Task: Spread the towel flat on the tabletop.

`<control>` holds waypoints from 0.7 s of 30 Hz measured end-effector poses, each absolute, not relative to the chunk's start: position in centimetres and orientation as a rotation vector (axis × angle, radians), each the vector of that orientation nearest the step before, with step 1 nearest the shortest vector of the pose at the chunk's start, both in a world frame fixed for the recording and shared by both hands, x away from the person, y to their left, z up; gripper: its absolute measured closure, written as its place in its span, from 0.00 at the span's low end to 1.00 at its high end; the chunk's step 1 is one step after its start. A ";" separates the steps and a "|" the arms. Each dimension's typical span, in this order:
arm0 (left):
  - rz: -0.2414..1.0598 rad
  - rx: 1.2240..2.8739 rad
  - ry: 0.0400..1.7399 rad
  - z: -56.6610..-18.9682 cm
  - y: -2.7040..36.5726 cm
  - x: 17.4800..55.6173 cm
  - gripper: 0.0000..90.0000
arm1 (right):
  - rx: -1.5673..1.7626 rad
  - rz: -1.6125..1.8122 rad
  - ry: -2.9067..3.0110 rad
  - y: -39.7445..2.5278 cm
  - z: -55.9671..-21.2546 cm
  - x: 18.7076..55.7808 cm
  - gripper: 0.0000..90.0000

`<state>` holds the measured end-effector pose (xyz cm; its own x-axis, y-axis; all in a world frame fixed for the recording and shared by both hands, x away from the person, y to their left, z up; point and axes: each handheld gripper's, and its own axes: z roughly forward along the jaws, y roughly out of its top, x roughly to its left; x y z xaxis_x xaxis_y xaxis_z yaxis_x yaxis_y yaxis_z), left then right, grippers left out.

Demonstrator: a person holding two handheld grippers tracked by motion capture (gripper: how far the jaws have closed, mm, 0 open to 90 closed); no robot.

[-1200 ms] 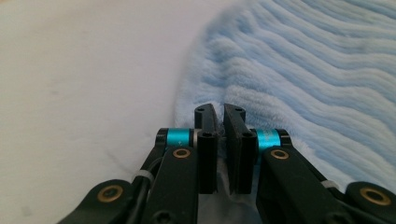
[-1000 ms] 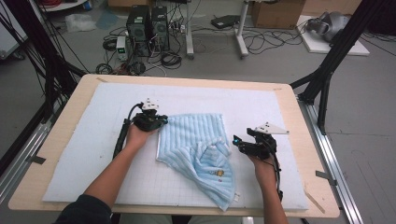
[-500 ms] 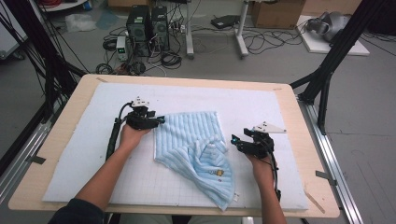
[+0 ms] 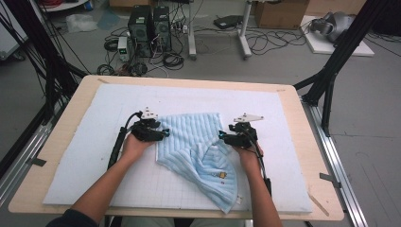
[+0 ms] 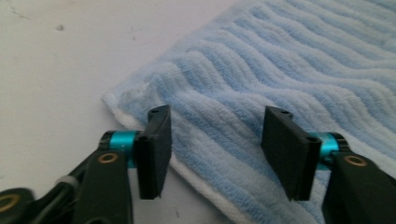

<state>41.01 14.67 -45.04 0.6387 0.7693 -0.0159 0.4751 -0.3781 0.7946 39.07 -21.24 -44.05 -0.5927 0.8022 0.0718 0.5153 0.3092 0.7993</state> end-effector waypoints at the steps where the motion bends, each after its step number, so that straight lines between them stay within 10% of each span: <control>1: 0.473 2.045 0.966 -45.0 14.7 41.1 0.74 | 1.181 1.164 2.258 -20.9 -44.2 39.3 0.51; 5: 0.484 2.038 0.973 -45.0 14.7 41.9 0.95 | 1.159 1.143 2.285 -19.9 -44.9 39.8 0.51; 15: 0.555 1.928 1.082 -43.6 15.9 46.5 0.95 | 1.188 1.195 2.273 -19.8 -44.4 40.7 0.51; 21: 0.555 1.897 1.086 -43.5 16.1 47.3 0.95 | 1.116 1.117 2.351 -17.6 -45.0 42.0 0.70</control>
<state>47.27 16.09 -43.51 0.5228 0.8517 -0.0353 0.4704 -0.2537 0.8452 41.99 -17.56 -45.00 -0.6492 0.7589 0.0506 0.5186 0.3930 0.7593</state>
